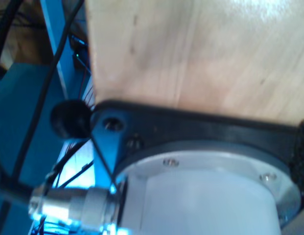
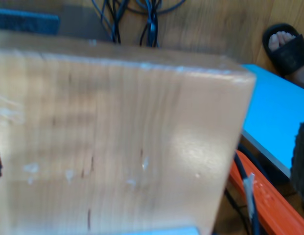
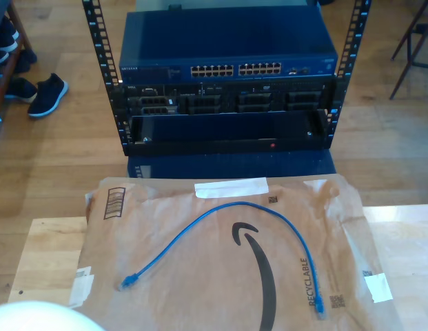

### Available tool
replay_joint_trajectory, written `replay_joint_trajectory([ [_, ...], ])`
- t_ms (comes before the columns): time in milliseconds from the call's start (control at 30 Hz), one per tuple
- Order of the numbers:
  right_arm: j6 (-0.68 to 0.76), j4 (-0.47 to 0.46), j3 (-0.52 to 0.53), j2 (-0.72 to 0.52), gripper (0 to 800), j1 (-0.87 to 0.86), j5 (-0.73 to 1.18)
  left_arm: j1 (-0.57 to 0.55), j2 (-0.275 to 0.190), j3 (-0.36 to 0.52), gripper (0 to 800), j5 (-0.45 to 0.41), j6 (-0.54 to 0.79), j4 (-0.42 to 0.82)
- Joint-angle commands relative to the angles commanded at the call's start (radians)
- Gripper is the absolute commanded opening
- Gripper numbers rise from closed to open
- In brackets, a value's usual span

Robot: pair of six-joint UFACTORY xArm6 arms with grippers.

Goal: Grab the cable and plug it in

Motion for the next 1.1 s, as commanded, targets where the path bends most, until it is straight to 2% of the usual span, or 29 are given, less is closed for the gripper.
replay_joint_trajectory([
  [100, 0.005, 0.089, -0.074, -0.005, 794, 0.052, 0.052, -0.044, -0.006, -0.054, 800, 0.069, -0.021, 0.000],
  [167, 0.025, 0.135, -0.110, -0.003, 793, 0.086, 0.064, -0.100, -0.006, -0.103, 800, 0.149, -0.048, 0.000],
  [267, 0.126, 0.141, -0.149, -0.002, 793, 0.166, 0.071, -0.186, -0.006, -0.175, 800, 0.227, -0.126, 0.000],
  [367, 0.269, 0.140, -0.181, 0.003, 793, 0.313, 0.071, -0.285, -0.006, -0.210, 800, 0.229, -0.230, -0.002],
  [633, 0.750, 0.140, -0.336, 0.075, 789, 0.781, 0.104, -0.713, 0.003, -0.298, 800, 0.230, -0.637, -0.114],
  [733, 0.914, 0.141, -0.400, 0.152, 789, 0.967, 0.133, -0.856, 0.005, -0.322, 800, 0.229, -0.778, -0.176],
  [833, 1.069, 0.141, -0.436, 0.249, 792, 1.163, 0.133, -0.977, 0.014, -0.354, 800, 0.221, -0.916, -0.189],
  [1033, 1.336, 0.144, -0.539, 0.443, 796, 1.545, 0.123, -1.126, 0.023, -0.396, 800, 0.216, -1.085, -0.221],
  [1100, 1.415, 0.183, -0.606, 0.509, 796, 1.666, 0.121, -1.162, 0.029, -0.405, 800, 0.216, -1.119, -0.259],
])
